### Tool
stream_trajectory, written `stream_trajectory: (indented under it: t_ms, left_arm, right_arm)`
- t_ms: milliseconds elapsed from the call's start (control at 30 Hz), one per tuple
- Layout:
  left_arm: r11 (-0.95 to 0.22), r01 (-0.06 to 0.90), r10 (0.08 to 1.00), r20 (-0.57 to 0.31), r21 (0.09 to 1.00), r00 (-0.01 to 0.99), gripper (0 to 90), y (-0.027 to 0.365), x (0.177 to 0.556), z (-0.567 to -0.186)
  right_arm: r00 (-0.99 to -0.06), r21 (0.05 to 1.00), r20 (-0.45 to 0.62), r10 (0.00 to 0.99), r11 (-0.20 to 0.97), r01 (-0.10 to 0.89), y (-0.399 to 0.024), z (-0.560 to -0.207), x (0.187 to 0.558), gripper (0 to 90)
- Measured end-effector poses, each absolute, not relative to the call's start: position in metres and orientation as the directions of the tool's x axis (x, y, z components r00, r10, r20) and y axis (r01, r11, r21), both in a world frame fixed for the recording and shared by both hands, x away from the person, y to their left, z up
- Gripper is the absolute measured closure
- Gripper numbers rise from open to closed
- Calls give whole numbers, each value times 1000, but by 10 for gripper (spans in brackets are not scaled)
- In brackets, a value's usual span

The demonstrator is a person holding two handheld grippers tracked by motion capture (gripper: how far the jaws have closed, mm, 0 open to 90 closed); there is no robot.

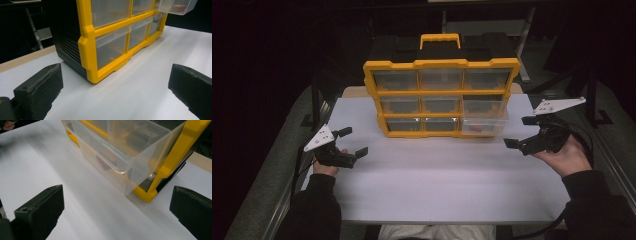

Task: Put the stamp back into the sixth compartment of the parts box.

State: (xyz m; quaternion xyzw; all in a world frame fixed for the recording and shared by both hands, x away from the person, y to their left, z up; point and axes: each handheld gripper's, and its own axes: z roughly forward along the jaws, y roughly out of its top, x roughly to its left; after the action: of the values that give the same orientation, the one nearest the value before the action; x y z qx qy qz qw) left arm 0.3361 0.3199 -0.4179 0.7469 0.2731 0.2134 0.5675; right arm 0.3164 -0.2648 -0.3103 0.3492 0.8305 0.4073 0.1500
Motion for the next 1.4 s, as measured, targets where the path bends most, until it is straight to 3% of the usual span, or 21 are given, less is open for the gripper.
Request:
stream_trajectory:
  t_ms: [1400]
  left_arm:
    - [-207,168,647,5,964,763,0,319,337,-419]
  right_arm:
    - [-651,797,102,752,329,506,-278,-412,293,0]
